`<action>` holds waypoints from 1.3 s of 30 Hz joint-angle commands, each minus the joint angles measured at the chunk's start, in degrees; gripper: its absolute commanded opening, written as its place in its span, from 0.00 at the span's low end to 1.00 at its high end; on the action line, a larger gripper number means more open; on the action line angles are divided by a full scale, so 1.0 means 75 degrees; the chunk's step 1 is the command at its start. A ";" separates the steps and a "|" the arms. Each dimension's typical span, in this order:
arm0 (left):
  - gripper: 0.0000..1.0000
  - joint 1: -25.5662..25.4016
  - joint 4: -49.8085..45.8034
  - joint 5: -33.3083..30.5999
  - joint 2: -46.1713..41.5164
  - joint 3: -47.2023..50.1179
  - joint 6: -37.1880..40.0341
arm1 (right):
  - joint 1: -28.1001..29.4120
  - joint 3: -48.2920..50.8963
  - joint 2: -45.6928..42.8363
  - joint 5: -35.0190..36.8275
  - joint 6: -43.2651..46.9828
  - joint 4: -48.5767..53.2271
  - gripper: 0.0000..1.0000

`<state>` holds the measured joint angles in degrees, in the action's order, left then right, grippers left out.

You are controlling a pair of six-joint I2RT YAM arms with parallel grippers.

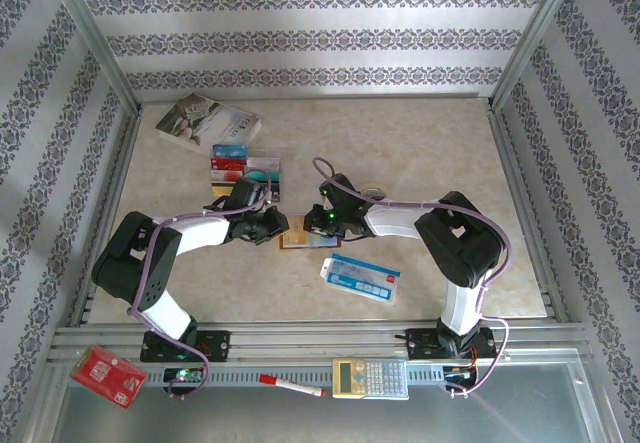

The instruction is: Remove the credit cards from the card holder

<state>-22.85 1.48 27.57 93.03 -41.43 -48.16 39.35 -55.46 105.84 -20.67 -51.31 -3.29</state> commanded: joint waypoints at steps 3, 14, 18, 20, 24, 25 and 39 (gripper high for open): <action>0.16 0.0012 -0.0309 -0.0171 0.0098 0.0067 0.0213 | -0.0121 0.0009 0.0050 0.0036 -0.0076 -0.0175 0.17; 0.14 0.0003 -0.0272 -0.0154 0.0182 0.0170 0.0175 | -0.0115 0.0094 0.0231 -0.0139 -0.0100 -0.0383 0.16; 0.14 0.0009 -0.0299 -0.0150 0.0159 0.0163 0.0209 | -0.0134 0.0152 0.0262 -0.0126 -0.0157 -0.0450 0.17; 0.14 0.0012 -0.0325 -0.0167 0.0135 0.0146 0.0231 | -0.0149 0.0187 0.0264 -0.0116 -0.0187 -0.0484 0.17; 0.13 0.0012 -0.0346 -0.0150 0.0143 0.0101 0.0245 | -0.0151 0.0229 0.0298 -0.0243 -0.0213 -0.0637 0.16; 0.14 0.0011 -0.0342 -0.0149 0.0146 0.0099 0.0253 | -0.0151 0.0235 0.0312 -0.0286 -0.0213 -0.0687 0.16; 0.14 0.0012 -0.0320 0.0000 0.0304 0.0057 0.0311 | -0.0207 0.0457 0.0523 -0.0839 -0.0254 -0.1503 0.16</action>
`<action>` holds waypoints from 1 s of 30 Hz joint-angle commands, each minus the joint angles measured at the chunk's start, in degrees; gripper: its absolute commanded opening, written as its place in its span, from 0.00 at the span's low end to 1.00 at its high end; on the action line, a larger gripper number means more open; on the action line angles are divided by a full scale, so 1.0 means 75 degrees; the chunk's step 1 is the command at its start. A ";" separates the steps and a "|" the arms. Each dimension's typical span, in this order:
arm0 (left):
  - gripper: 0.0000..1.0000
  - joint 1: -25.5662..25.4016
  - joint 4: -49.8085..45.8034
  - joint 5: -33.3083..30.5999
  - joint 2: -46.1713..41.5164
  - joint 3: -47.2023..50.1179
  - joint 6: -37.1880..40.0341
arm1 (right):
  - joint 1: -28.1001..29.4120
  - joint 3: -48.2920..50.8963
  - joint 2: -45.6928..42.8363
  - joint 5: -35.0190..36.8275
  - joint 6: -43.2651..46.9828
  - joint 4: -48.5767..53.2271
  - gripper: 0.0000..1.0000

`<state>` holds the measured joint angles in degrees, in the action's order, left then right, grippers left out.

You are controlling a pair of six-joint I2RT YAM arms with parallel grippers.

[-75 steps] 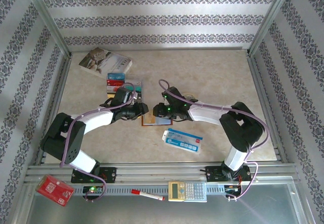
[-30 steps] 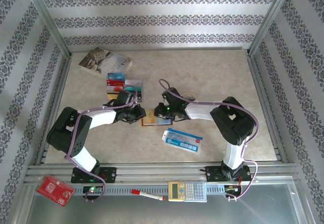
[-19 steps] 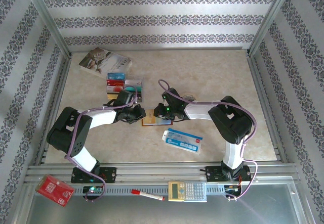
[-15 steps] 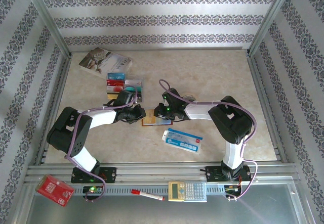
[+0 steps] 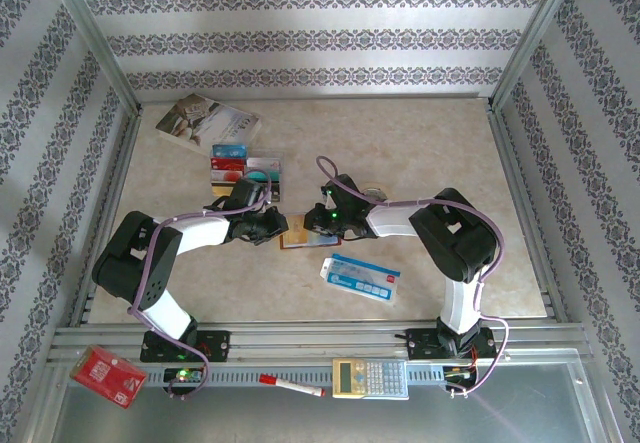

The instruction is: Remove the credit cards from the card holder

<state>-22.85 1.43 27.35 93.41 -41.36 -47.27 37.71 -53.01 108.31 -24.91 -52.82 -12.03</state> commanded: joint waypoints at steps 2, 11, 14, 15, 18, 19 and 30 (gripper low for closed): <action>0.14 0.0005 -0.0324 0.0037 0.0283 0.0031 0.0198 | 0.0015 0.0165 0.0171 -0.0332 -0.0019 -0.0398 0.16; 0.14 0.0003 -0.0389 0.0041 0.0354 -0.0073 0.0268 | 0.0011 0.0259 -0.0027 -0.0337 0.0222 -0.0423 0.15; 0.15 0.0008 -0.0466 -0.0008 0.0314 -0.0065 0.0279 | -0.0022 0.0318 -0.0109 -0.0226 0.0245 -0.0417 0.12; 0.16 0.0017 -0.0483 -0.0038 0.0291 -0.0063 0.0296 | -0.0030 0.0339 -0.0131 -0.0199 0.0263 -0.0423 0.10; 0.16 0.0009 -0.0548 -0.0110 0.0217 -0.0045 0.0302 | -0.0085 0.0394 -0.0212 -0.0131 0.0302 -0.0418 0.10; 0.16 0.0014 -0.0566 -0.0130 0.0194 -0.0034 0.0304 | -0.0107 0.0411 -0.0234 -0.0119 0.0302 -0.0423 0.10; 0.17 0.0034 -0.0794 -0.0192 0.0068 -0.0163 0.0439 | -0.0322 0.0635 -0.0449 0.0094 0.0350 -0.0342 0.07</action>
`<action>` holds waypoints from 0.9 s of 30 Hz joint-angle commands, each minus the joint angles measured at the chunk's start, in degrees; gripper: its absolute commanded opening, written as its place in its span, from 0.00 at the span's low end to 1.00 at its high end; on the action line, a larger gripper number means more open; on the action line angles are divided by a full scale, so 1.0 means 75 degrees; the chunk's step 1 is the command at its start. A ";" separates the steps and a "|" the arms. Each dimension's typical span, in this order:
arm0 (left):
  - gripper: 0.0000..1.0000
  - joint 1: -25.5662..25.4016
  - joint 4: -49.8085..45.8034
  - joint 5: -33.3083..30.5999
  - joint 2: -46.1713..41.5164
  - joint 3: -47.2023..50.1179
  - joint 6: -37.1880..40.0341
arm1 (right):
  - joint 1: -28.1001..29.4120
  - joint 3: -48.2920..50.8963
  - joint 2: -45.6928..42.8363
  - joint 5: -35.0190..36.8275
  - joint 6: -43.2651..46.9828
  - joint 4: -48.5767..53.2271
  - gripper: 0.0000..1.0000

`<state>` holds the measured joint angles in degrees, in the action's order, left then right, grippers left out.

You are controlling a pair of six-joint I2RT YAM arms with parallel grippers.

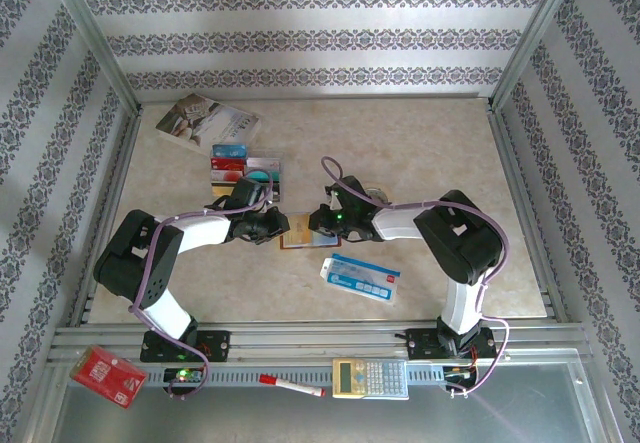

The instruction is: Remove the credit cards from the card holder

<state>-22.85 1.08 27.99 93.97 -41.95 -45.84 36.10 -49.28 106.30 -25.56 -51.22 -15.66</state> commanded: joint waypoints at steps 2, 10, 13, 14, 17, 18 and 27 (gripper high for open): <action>0.17 0.0034 -0.0881 -0.0275 -0.0092 -0.0216 0.0331 | -0.0124 0.0148 -0.0193 0.0225 0.0141 0.0210 0.06; 0.17 0.0000 -0.0680 0.0388 -0.0561 -0.0511 0.0366 | -0.0131 0.0084 -0.0118 0.0098 0.0141 0.0213 0.06; 0.17 -0.0087 -0.0325 0.0643 -0.0525 -0.0477 0.0238 | -0.0136 0.0055 -0.0082 0.0092 0.0146 0.0208 0.06; 0.17 -0.0127 -0.0256 0.0677 -0.0470 -0.0477 0.0229 | -0.0131 0.0040 -0.0066 0.0082 0.0141 0.0213 0.06; 0.17 -0.0187 -0.0375 0.0559 -0.0190 -0.0589 0.0222 | -0.0136 -0.0003 -0.0018 0.0047 0.0116 0.0190 0.07; 0.17 -0.0181 -0.0503 0.0386 -0.0108 -0.0616 0.0229 | -0.0136 -0.0004 -0.0018 0.0045 0.0114 0.0179 0.06; 0.15 -0.0187 -0.0405 0.0167 0.0583 -0.0556 0.0033 | -0.0152 0.0054 -0.0082 -0.0174 0.0141 0.0178 0.10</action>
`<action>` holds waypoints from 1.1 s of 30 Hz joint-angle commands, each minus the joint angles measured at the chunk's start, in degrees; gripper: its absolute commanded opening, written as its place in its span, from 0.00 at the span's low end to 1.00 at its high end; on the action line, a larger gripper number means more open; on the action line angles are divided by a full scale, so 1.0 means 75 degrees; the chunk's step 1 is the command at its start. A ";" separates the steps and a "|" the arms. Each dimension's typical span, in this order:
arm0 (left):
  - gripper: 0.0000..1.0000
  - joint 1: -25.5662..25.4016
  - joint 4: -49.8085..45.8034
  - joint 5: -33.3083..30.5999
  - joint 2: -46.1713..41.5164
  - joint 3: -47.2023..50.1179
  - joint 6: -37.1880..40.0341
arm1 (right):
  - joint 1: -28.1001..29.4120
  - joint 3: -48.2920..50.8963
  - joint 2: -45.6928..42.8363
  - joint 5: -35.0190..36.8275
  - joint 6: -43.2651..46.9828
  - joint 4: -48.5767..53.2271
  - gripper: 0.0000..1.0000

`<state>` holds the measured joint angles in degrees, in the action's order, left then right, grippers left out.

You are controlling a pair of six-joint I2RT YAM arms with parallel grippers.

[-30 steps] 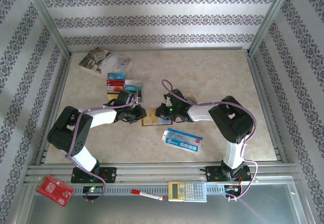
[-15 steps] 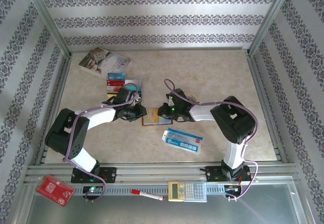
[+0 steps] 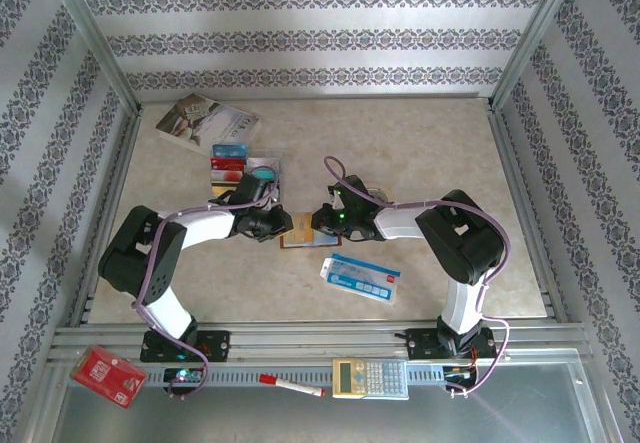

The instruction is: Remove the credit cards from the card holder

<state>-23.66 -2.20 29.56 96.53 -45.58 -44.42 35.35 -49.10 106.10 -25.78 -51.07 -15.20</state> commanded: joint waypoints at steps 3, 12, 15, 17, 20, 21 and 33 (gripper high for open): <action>0.15 -0.0079 -0.0004 -0.0193 0.0304 0.0047 -0.0195 | -0.0071 0.0087 -0.0014 -0.0027 -0.0011 0.0158 0.16; 0.15 -0.0060 -0.0214 -0.0496 0.0184 0.0265 -0.0160 | -0.0070 0.0092 0.0278 -0.0099 0.0009 0.0257 0.26; 0.15 -0.0060 -0.0267 -0.0503 0.0209 0.0247 -0.0127 | -0.0044 0.0020 0.0270 -0.0148 0.0158 0.0327 0.26; 0.15 -0.0062 -0.0281 -0.0503 0.0207 0.0218 -0.0113 | -0.0019 -0.0024 0.0267 -0.0138 0.0281 0.0391 0.24; 0.15 -0.0059 -0.0314 -0.0498 0.0217 0.0185 -0.0100 | 0.0016 -0.0135 0.0292 -0.0078 0.0487 0.0667 0.23; 0.15 -0.0067 -0.0334 -0.0492 0.0219 0.0165 -0.0079 | 0.0019 -0.0178 0.0319 -0.0084 0.0535 0.0739 0.23; 0.15 -0.0068 -0.0436 -0.0450 0.0256 0.0156 0.0005 | 0.0078 -0.0302 0.0370 -0.0157 0.0764 0.0832 0.17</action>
<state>-23.66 -0.91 29.52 97.03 -45.58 -45.41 35.40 -51.62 107.57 -27.92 -47.05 -12.03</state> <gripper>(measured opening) 0.148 0.175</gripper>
